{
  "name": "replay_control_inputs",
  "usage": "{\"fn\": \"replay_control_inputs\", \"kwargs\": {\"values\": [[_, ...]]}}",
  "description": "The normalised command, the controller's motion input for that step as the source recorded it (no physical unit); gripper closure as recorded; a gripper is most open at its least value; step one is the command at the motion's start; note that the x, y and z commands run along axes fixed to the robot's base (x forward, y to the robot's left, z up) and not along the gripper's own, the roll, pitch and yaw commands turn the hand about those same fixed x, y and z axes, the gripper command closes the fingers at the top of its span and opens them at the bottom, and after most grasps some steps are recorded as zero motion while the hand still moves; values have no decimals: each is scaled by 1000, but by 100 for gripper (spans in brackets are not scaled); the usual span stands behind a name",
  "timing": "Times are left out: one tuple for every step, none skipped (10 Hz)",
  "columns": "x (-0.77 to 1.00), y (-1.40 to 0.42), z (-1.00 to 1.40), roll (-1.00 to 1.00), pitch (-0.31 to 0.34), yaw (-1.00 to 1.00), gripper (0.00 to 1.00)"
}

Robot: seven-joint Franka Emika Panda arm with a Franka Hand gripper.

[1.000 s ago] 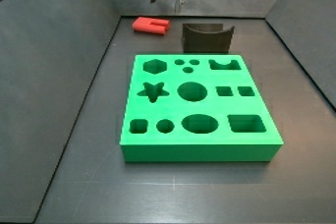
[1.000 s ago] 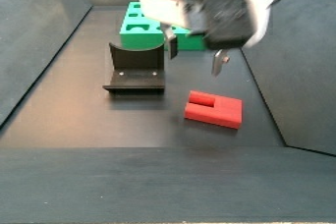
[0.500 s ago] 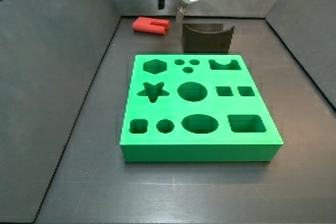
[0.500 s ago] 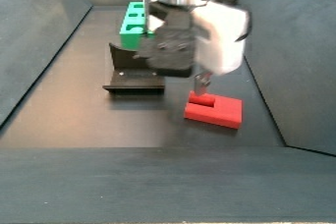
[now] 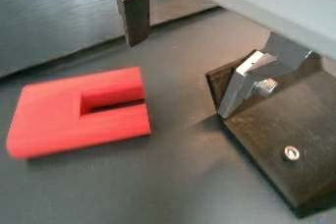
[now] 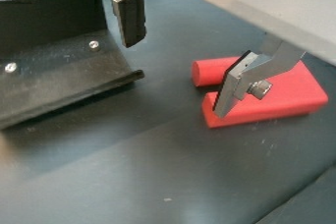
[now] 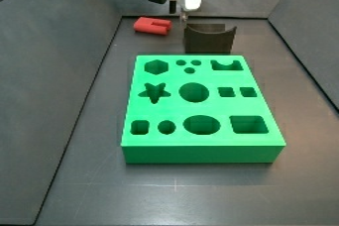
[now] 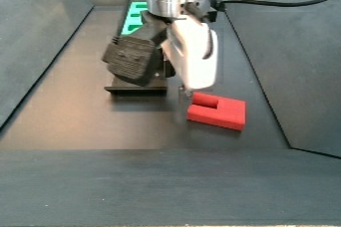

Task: Pick up the square-circle object. Move up. Place the square-circle object on the fixture. Regrasp the square-circle object. Move to above the board. Insert the square-circle object.
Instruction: Pick up the square-circle object.

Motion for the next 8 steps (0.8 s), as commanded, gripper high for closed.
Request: {"fn": "replay_control_inputs", "kwargs": {"values": [[0,146,-9,-319,-73,-554,0],[-123,231,0,-413,-114,-369,0],[-263,237,0,-430,-143,-306,0],[-360,283,0,-410,-140,-257,0],[-434,283,0,-379,-141,-254,0],[-426,254,0,-314,-141,-329,0],[-497,106,-171,-133,-191,-386,0],[-283,0,-243,-134,-210,-526,0]]}}
